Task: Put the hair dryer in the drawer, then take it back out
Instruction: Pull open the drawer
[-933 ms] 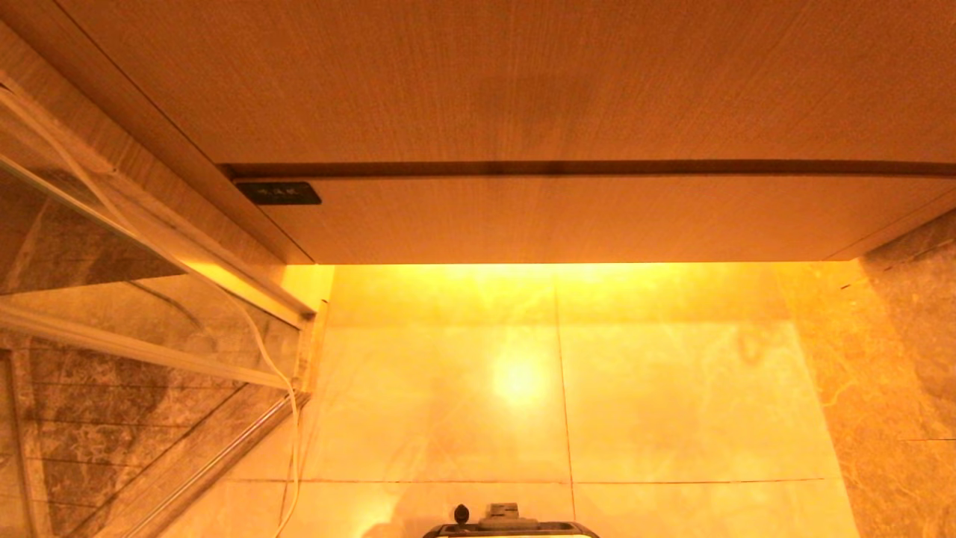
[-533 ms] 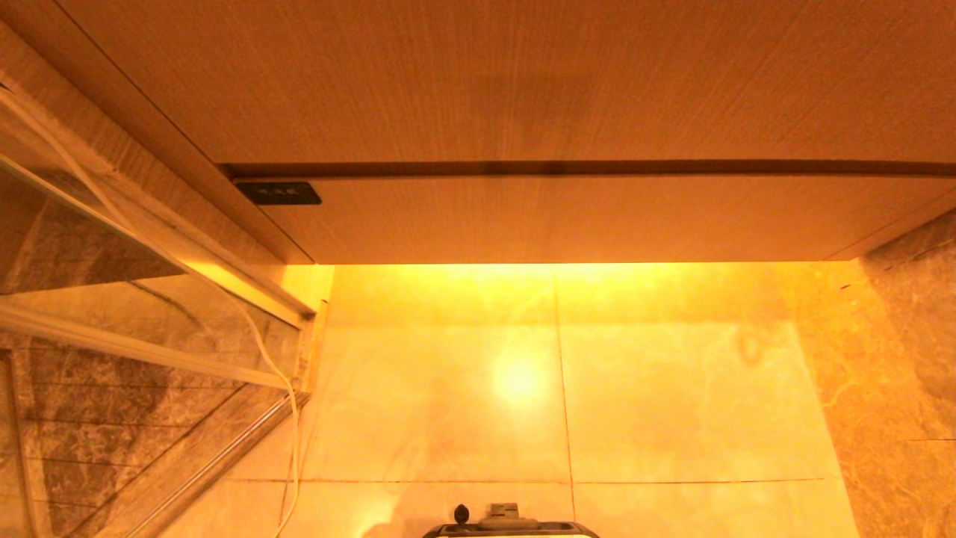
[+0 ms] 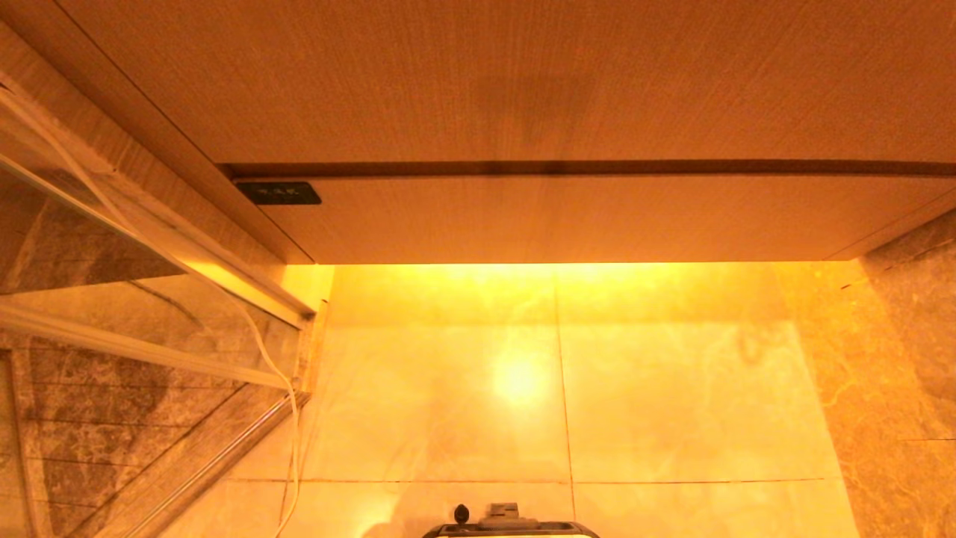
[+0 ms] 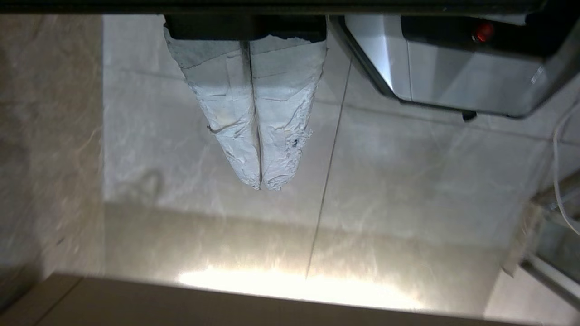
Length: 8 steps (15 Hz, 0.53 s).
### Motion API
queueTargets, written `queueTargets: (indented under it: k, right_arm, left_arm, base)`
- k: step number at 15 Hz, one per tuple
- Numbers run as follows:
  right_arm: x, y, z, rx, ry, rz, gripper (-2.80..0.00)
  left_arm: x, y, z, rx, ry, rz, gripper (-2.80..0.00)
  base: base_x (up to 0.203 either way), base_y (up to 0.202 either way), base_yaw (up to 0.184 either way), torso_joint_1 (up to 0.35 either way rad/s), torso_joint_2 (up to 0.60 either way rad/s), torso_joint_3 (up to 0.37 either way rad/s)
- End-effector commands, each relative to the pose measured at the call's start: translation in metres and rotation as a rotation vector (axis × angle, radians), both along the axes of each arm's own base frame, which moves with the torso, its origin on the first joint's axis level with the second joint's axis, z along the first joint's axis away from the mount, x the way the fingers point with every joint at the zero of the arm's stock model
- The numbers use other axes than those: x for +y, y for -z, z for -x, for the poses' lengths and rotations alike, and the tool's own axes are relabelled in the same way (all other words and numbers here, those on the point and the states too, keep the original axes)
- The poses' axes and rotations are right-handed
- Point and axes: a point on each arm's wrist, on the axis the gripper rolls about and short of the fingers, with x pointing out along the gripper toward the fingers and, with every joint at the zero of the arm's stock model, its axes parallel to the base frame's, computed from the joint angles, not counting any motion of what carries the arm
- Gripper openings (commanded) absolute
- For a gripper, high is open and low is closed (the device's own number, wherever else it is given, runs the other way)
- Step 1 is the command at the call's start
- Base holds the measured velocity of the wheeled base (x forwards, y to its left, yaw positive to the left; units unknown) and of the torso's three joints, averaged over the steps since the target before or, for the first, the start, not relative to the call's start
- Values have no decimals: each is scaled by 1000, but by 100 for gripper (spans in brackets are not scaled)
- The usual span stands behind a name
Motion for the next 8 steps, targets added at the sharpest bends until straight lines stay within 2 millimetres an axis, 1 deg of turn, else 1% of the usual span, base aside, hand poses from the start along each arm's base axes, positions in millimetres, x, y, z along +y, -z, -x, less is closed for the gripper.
queueTargets:
  k: [1,3,4,5,6,7,8]
  right_arm:
    - [1,-38,20,-12,-31,4,-280]
    - [2,-75,42,73,-100,13,-280]
    - [3,-89,49,152,-139,17,-280]
    - [4,-100,50,241,-186,19,-280]
    - [5,-108,46,349,-254,22,-280]
    - [6,-115,42,398,-307,37,-280]
    - [6,-124,31,437,-336,61,-280]
  left_arm:
    - [0,0,0,3,-1,0,-280]
    - [0,0,0,1,-1,0,-280]
    - [0,0,0,1,-1,0,-280]
    - [0,0,0,1,-1,0,-280]
    - [0,0,0,1,-1,0,-280]
    - [0,0,0,1,-1,0,-280]
    - [0,0,0,1,-1,0,-280]
  base:
    - [0,0,0,0,0,0]
    - [0,0,0,0,0,0]
    - [0,0,0,0,0,0]
    - [0,0,0,0,0,0]
    - [0,0,0,0,0,0]
    - [0,0,0,0,0,0]
    - [0,0,0,0,0,0]
